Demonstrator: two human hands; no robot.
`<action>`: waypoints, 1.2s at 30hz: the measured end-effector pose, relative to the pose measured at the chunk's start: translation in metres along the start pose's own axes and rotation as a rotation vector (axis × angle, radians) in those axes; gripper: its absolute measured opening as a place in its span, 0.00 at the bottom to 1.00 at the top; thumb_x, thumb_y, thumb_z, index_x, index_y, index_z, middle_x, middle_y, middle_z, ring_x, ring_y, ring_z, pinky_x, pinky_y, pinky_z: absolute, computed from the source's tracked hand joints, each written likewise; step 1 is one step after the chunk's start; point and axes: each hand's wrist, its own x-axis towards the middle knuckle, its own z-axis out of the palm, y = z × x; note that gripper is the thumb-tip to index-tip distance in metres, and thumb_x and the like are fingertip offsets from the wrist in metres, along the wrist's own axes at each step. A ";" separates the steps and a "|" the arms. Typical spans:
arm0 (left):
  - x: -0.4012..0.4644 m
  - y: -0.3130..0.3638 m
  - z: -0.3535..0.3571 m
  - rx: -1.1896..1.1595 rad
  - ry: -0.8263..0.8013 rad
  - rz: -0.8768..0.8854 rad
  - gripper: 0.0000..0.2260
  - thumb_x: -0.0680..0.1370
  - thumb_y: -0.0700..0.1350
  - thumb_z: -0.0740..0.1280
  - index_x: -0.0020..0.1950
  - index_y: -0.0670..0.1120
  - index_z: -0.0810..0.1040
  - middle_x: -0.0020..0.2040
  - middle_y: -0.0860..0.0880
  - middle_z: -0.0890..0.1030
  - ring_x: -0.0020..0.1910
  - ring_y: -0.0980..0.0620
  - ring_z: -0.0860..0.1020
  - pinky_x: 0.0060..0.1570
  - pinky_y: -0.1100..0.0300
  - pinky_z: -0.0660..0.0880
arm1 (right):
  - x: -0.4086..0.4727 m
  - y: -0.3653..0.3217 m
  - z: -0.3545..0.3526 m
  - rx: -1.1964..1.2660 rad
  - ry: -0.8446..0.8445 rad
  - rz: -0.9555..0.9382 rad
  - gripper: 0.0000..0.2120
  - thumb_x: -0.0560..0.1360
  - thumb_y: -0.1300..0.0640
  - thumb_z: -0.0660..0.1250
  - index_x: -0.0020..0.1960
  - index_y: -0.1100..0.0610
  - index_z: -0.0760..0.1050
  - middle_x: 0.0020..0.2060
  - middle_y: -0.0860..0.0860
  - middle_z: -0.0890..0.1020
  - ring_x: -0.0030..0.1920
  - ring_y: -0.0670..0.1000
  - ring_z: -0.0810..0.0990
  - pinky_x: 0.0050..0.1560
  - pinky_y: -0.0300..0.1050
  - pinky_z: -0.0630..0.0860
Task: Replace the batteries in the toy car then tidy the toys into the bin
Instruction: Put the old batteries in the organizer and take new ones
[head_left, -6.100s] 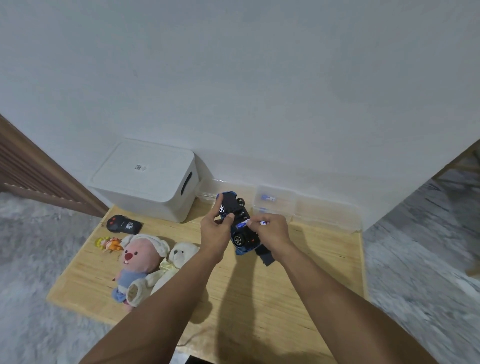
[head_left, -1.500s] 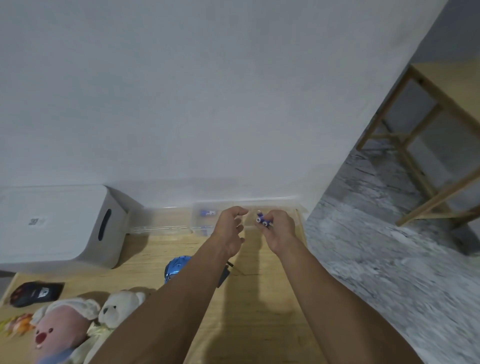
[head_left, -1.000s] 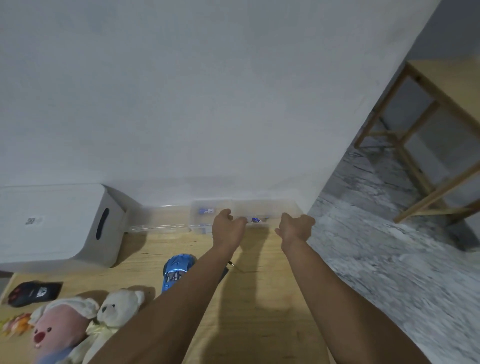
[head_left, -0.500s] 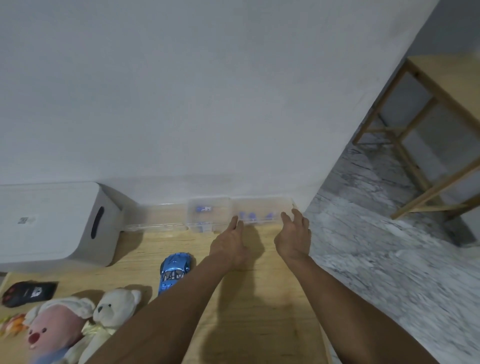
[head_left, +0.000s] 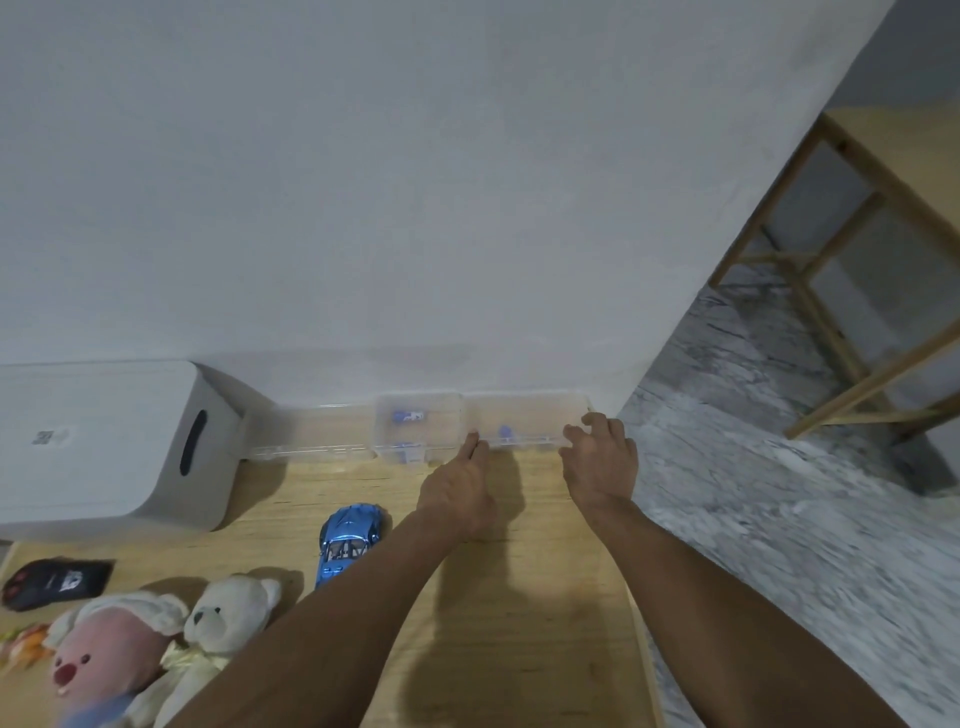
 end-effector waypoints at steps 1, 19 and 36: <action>0.000 0.000 0.000 -0.004 -0.003 0.006 0.34 0.77 0.39 0.65 0.79 0.45 0.51 0.80 0.53 0.42 0.64 0.46 0.75 0.55 0.55 0.76 | 0.002 0.000 0.001 -0.008 0.013 -0.007 0.13 0.55 0.64 0.81 0.38 0.55 0.84 0.43 0.55 0.83 0.45 0.59 0.81 0.38 0.50 0.77; -0.005 0.023 0.001 0.134 -0.055 0.035 0.40 0.79 0.48 0.64 0.79 0.43 0.39 0.78 0.51 0.34 0.56 0.46 0.78 0.47 0.55 0.76 | 0.013 0.033 -0.002 0.207 -0.083 -0.033 0.11 0.77 0.65 0.65 0.57 0.59 0.81 0.60 0.56 0.76 0.59 0.57 0.70 0.49 0.47 0.73; 0.002 -0.021 -0.008 -0.204 0.445 -0.043 0.18 0.77 0.41 0.63 0.67 0.43 0.73 0.67 0.47 0.73 0.62 0.48 0.74 0.58 0.56 0.73 | 0.009 -0.023 -0.014 0.267 -0.087 0.021 0.16 0.75 0.62 0.64 0.62 0.56 0.78 0.59 0.54 0.79 0.61 0.56 0.73 0.57 0.48 0.73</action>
